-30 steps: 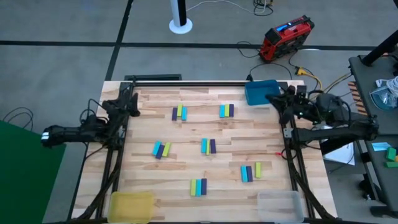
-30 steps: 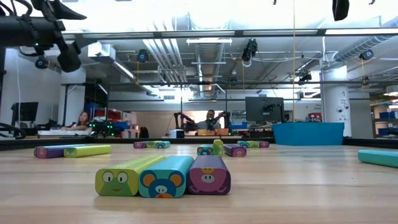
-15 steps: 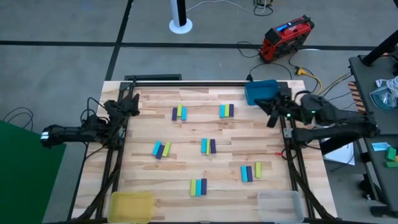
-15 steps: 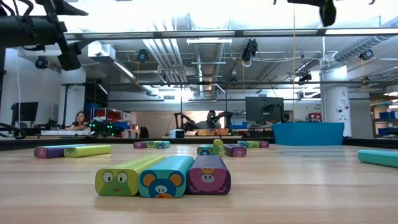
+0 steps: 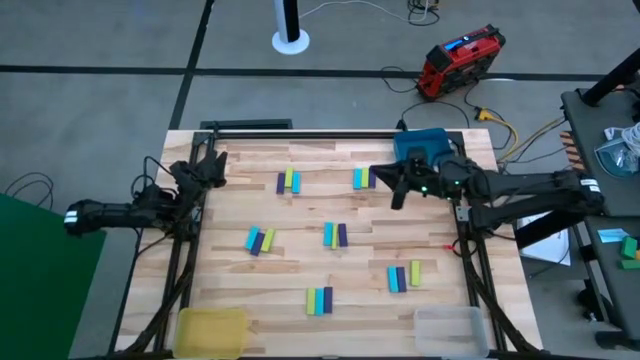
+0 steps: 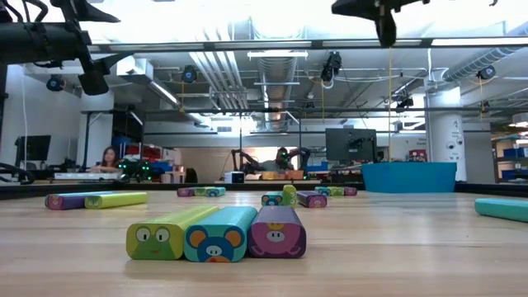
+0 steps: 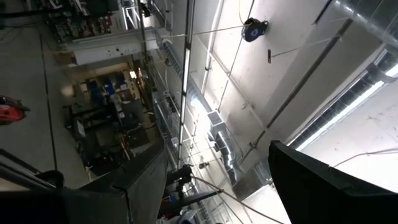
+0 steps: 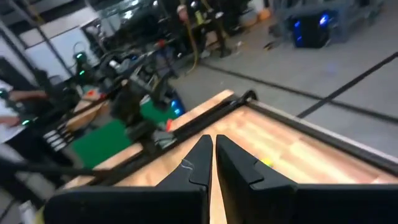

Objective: Sort blocks
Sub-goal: Put the violet block into the blue bin

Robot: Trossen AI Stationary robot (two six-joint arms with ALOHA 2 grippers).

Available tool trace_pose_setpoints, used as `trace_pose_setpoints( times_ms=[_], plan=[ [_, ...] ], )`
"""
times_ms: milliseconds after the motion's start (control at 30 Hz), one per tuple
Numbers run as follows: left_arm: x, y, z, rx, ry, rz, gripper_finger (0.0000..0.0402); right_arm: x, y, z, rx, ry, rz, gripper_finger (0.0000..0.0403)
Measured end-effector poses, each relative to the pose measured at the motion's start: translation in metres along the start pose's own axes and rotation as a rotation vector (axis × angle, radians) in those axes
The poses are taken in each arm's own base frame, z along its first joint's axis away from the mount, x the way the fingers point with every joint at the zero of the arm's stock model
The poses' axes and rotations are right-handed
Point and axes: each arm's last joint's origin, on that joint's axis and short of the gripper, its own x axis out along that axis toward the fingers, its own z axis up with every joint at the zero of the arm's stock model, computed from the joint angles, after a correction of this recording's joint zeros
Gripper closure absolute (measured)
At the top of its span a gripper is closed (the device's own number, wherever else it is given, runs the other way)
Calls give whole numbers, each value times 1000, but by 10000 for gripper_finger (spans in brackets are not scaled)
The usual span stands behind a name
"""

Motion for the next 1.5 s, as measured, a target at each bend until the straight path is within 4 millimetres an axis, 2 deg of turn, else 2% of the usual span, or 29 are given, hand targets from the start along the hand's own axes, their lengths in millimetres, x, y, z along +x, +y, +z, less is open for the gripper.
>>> trace_pose_setpoints(
  times_ms=[133,467,700,967,1500],
  plan=[
    [0,1,-1,6,6,5,148,6,1,1,-40,-47,-18,390],
    [1,3,-3,23,17,20,148,23,-1,-14,-239,24,-45,390],
    [2,4,-5,35,25,33,148,32,-3,-18,-212,23,-56,390],
    [3,7,-8,51,34,50,148,38,-7,-9,-180,-71,-60,390],
    [5,12,-13,89,59,86,148,38,3,18,-148,-155,-38,390]
  ],
)
